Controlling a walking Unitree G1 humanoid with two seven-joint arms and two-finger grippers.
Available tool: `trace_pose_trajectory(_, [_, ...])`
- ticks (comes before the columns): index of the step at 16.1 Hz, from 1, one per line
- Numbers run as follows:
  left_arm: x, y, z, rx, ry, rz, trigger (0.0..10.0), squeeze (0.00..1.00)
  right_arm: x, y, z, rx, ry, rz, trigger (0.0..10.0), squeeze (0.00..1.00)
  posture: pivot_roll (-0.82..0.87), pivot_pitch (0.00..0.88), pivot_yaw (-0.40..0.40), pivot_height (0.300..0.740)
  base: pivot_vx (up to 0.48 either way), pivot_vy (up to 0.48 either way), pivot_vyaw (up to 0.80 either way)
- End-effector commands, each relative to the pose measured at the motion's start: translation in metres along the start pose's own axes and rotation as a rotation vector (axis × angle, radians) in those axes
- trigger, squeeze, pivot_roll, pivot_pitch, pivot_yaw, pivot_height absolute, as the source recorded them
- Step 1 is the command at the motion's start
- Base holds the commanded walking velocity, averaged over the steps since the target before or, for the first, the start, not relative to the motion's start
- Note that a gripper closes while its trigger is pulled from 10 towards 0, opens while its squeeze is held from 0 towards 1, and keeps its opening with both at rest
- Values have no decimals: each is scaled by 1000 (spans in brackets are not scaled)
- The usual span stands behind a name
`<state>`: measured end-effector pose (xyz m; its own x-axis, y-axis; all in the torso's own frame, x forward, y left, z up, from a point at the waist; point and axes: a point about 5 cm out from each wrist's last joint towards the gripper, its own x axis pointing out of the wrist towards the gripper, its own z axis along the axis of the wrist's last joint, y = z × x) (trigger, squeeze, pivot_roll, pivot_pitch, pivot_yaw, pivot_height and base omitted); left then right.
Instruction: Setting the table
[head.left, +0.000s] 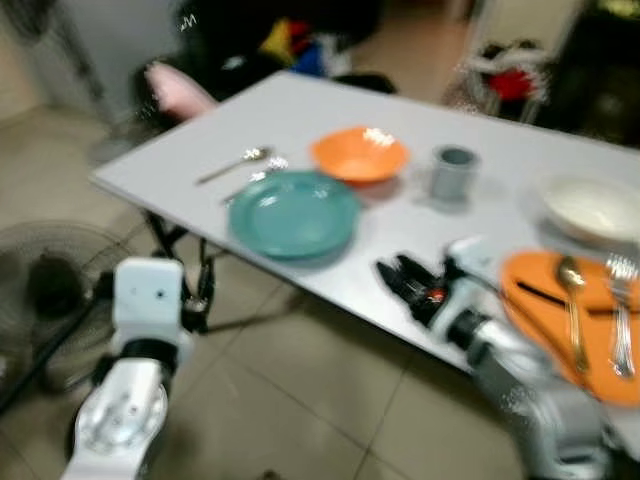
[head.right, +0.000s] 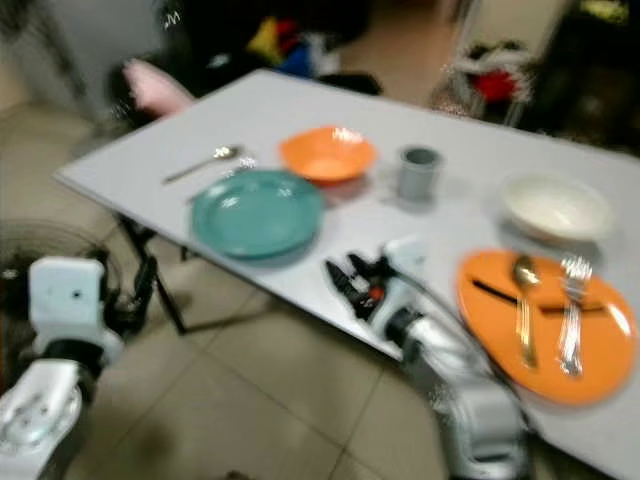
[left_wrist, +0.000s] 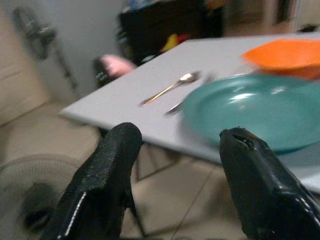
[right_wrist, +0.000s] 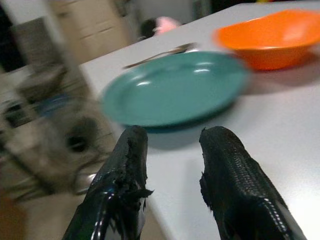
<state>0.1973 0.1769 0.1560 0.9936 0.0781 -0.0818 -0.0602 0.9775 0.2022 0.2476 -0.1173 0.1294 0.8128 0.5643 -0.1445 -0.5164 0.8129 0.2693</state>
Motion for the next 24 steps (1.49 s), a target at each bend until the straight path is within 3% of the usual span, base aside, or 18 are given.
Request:
trace_pose_trajectory(1, [0, 0, 0, 2, 3, -1, 10000, 0, -2, -3, 1, -6, 4, -9, 10000, 0, -26, 0, 40, 740, 0, 0, 800])
trace_pose_trajectory(8, [-2, 8, 5, 18, -10, 24, 10000, 0, 6, -3, 0, -3, 9, -4, 10000, 0, -3, 0, 20, 740, 0, 249, 571])
trace_pose_trajectory(13, [-3, 14, 4, 33, -4, 39, 10000, 0, 10, -9, -3, -152, 19, -105, 10000, 0, -6, 0, 19, 740, 0, 352, 0])
trace_pose_trajectory(15, [-3, 14, 5, 36, -6, 41, 10000, 0, 11, -4, -2, -103, 24, -23, 10000, 0, -3, 0, 14, 740, 0, 351, 0])
trace_pose_trajectory(24, [-8, 20, 15, 62, -45, 71, 10000, 0, 20, 5, 12, -33, -63, 37, 10000, 0, 19, 0, -10, 740, 0, 346, 711])
